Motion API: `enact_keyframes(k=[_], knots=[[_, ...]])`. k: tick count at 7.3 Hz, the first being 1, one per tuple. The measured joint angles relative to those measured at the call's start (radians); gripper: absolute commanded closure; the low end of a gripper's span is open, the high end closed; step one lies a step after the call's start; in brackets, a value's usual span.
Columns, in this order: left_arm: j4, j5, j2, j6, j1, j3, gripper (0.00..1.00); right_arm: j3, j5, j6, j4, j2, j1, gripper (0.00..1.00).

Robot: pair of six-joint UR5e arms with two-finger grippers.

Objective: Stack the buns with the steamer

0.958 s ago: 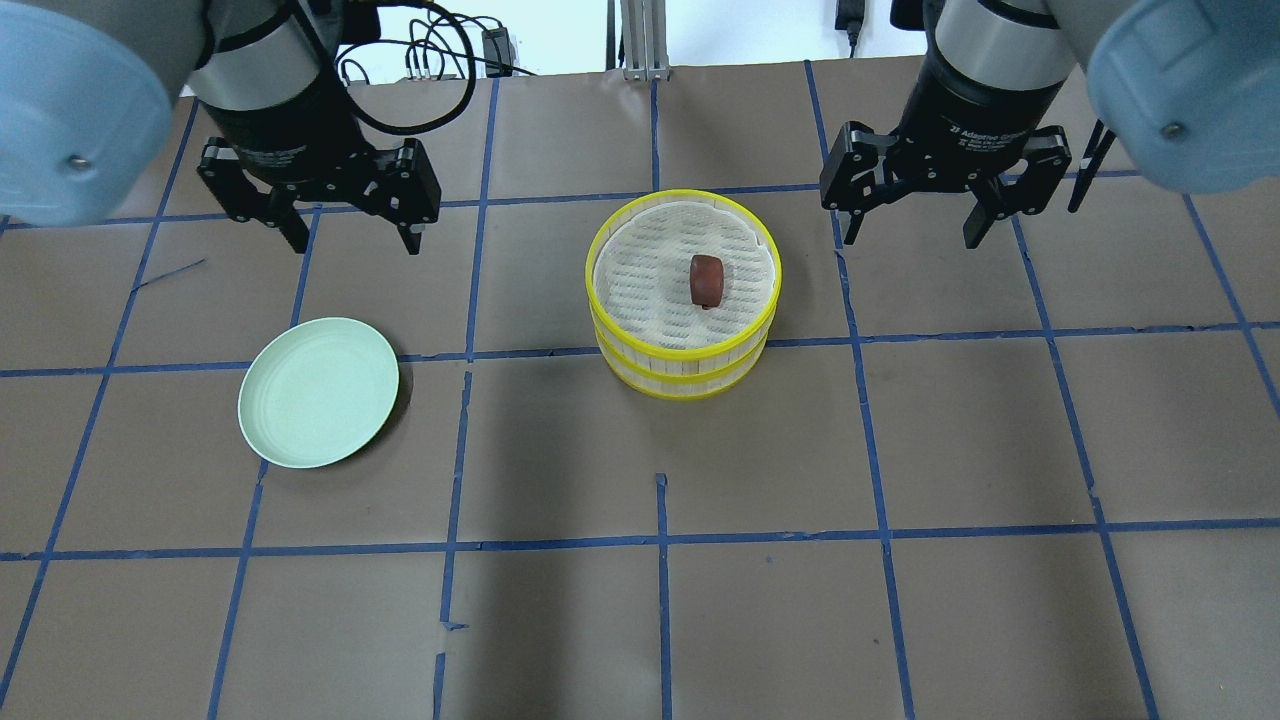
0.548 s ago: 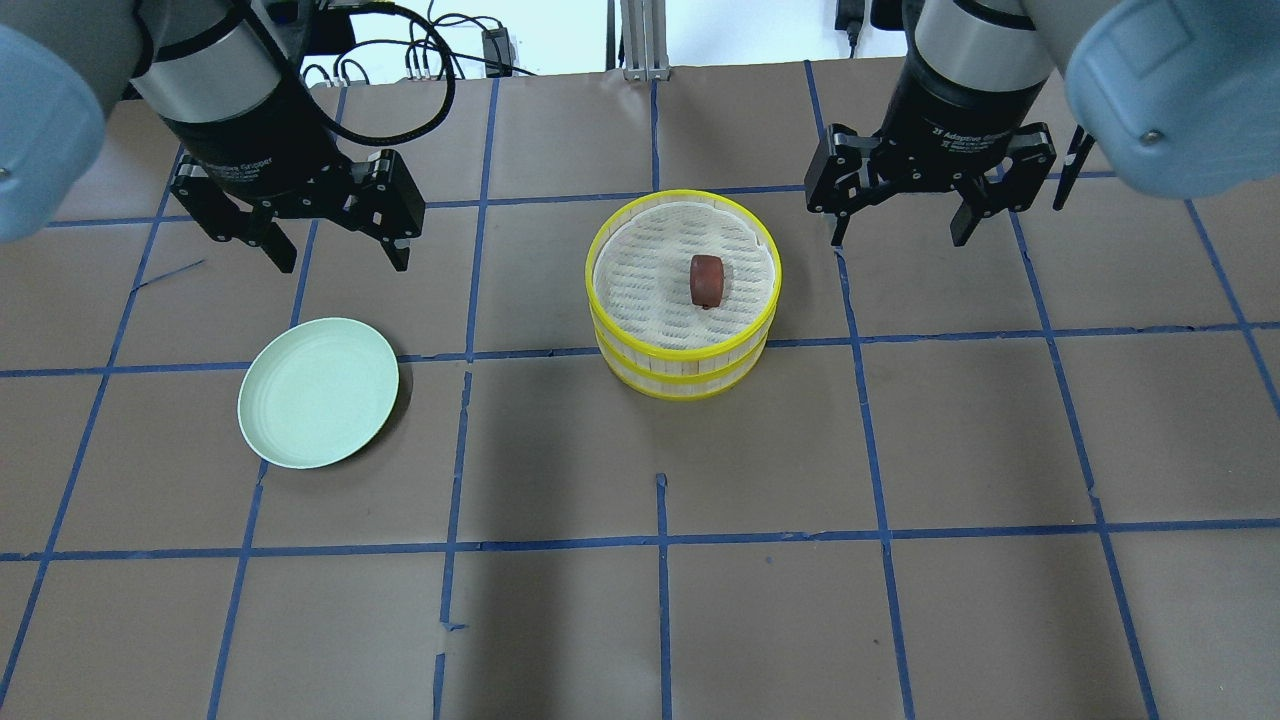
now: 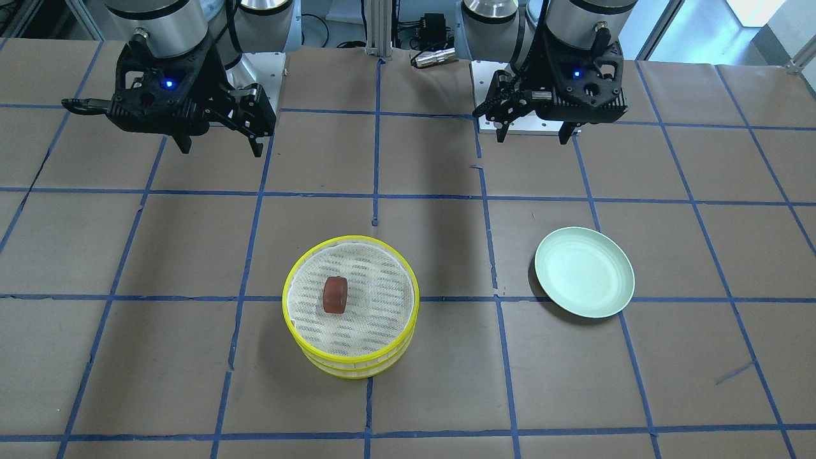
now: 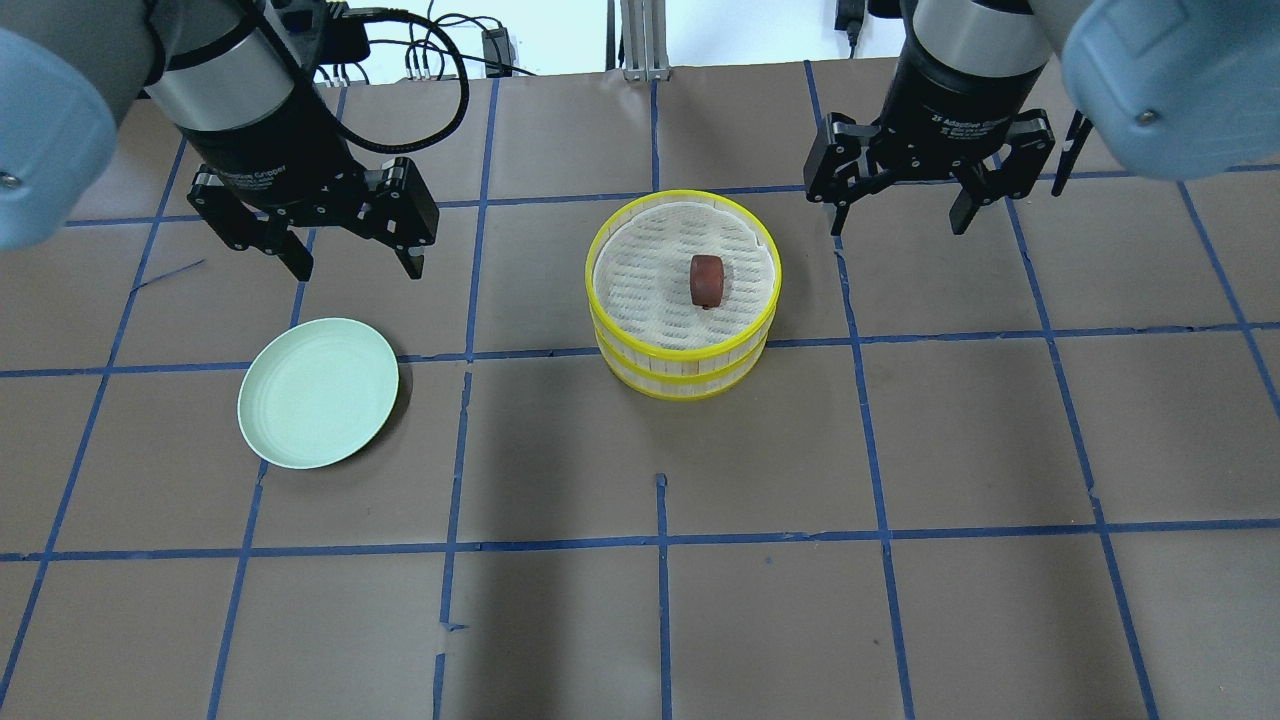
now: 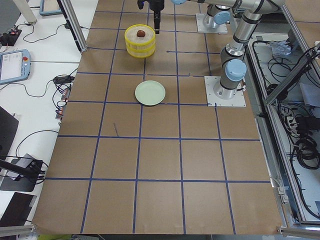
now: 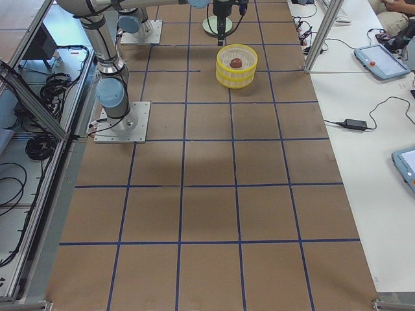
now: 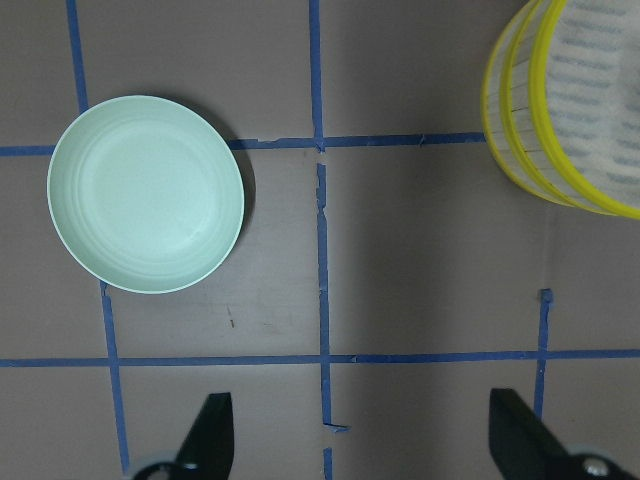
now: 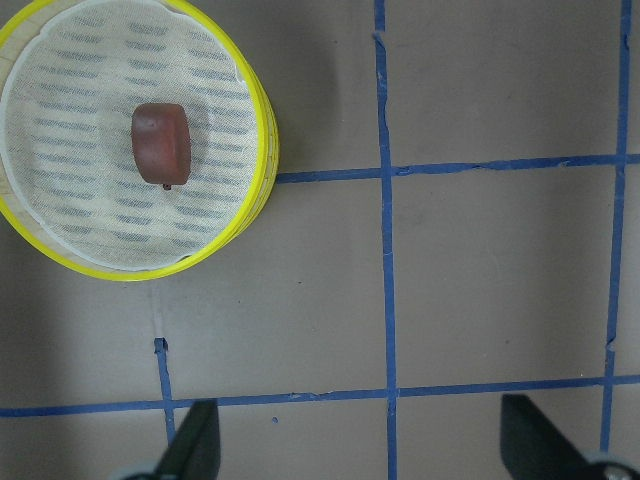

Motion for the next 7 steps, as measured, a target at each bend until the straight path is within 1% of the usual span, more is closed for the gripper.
enact_keyframes(k=[1, 7], knots=[[-0.01, -0.011, 0.0, 0.001, -0.001, 0.002, 0.09, -0.001, 0.0, 0.0, 0.0, -0.001, -0.001, 0.0], [-0.012, 0.0, -0.002, -0.023, -0.006, 0.002, 0.09, 0.003, 0.0, 0.003, -0.002, -0.007, -0.004, 0.0]])
